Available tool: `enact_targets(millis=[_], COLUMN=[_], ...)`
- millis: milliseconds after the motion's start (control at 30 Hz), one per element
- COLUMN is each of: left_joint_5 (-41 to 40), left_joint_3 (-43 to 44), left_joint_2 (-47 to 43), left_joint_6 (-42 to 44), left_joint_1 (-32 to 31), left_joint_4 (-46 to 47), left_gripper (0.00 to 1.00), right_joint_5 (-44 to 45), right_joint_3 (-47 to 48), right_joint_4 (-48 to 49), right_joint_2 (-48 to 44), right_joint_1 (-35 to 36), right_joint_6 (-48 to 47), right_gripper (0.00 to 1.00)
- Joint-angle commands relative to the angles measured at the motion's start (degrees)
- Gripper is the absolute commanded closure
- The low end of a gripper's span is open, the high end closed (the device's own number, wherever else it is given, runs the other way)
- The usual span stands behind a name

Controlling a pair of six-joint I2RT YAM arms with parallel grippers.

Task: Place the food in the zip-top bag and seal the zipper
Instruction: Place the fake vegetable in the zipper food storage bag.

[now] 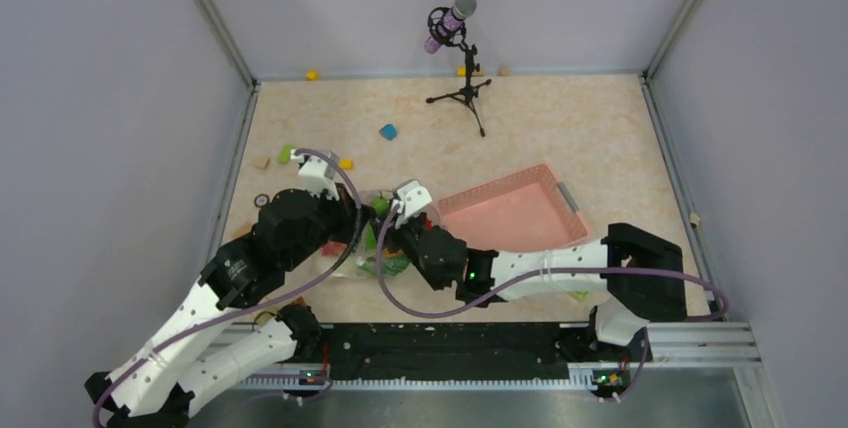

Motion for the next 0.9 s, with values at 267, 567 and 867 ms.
enact_targets(millis=[267, 567, 867], left_joint_5=[8.77, 3.48, 1.62], left_joint_3=[-0.96, -0.69, -0.36], left_joint_2=[-2.5, -2.25, -1.53], left_joint_6=[1.22, 0.28, -0.17], left_joint_1=[0.43, 0.85, 1.23], left_joint_4=[8.74, 7.24, 6.22], left_gripper=[1.0, 1.0, 1.0], right_joint_5=[-13.55, -22.25, -28.73], right_joint_3=[9.0, 3.13, -4.71], right_joint_4=[-31.84, -21.64, -12.48], right_joint_2=[2.2, -1.93, -14.79], right_joint_1=[-8.67, -8.68, -8.68], right_joint_6=[31.9, 23.59, 17.57], right_gripper=[0.68, 0.38, 0.15])
